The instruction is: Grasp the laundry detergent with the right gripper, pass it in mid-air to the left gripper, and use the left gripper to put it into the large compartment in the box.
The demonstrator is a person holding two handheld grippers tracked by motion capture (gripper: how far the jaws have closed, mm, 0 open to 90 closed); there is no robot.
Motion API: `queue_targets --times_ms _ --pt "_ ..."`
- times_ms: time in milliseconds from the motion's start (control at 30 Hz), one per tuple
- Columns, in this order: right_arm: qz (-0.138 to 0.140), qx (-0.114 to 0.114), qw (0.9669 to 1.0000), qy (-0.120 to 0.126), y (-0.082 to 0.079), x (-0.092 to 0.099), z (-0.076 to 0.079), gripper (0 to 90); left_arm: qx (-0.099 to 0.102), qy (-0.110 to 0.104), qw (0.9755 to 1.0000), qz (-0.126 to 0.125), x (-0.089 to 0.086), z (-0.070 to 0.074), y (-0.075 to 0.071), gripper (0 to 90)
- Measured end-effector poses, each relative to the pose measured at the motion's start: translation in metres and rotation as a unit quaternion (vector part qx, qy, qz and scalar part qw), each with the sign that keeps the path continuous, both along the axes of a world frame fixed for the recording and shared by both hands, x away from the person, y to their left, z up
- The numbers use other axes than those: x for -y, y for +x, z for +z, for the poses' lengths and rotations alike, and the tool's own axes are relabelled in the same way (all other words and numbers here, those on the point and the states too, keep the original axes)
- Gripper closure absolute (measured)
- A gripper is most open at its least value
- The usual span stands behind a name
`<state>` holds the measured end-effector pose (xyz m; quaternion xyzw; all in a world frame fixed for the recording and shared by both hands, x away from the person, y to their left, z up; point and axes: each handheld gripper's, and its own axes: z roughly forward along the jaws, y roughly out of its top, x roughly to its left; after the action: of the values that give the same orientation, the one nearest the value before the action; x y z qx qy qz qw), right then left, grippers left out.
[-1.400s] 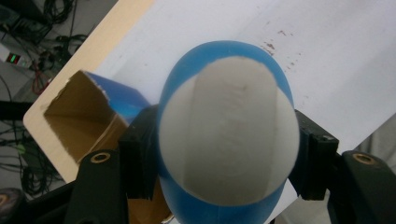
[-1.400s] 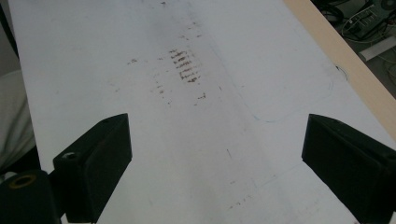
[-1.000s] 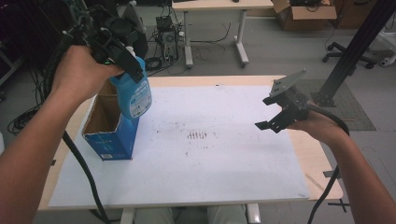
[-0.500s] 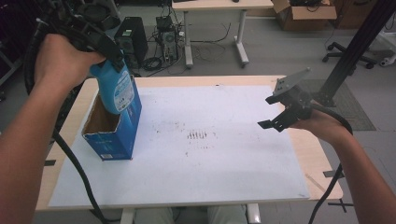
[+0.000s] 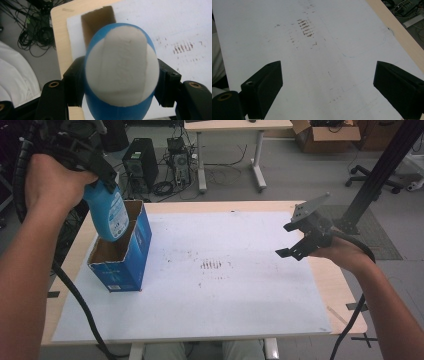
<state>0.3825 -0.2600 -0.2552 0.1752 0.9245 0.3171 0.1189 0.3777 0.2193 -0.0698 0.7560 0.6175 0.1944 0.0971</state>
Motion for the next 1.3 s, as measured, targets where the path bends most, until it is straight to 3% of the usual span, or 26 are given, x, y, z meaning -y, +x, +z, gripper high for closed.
queue_targets --times_ms 267,500,1300 --pt "-0.003 -0.002 1.0000 0.002 0.001 0.000 -0.001 8.4 -0.006 -0.005 0.9996 0.027 -0.013 -0.013 0.006 37.8" --pt "-0.001 -0.004 1.0000 0.001 0.001 -0.001 -0.002 8.6 0.000 -0.018 0.9990 0.041 -0.022 -0.029 0.010 37.8" --pt "-0.008 -0.012 0.9999 -0.001 0.002 0.001 -0.011 8.7 -0.003 -0.016 0.9987 0.048 -0.033 -0.100 0.022 37.8"
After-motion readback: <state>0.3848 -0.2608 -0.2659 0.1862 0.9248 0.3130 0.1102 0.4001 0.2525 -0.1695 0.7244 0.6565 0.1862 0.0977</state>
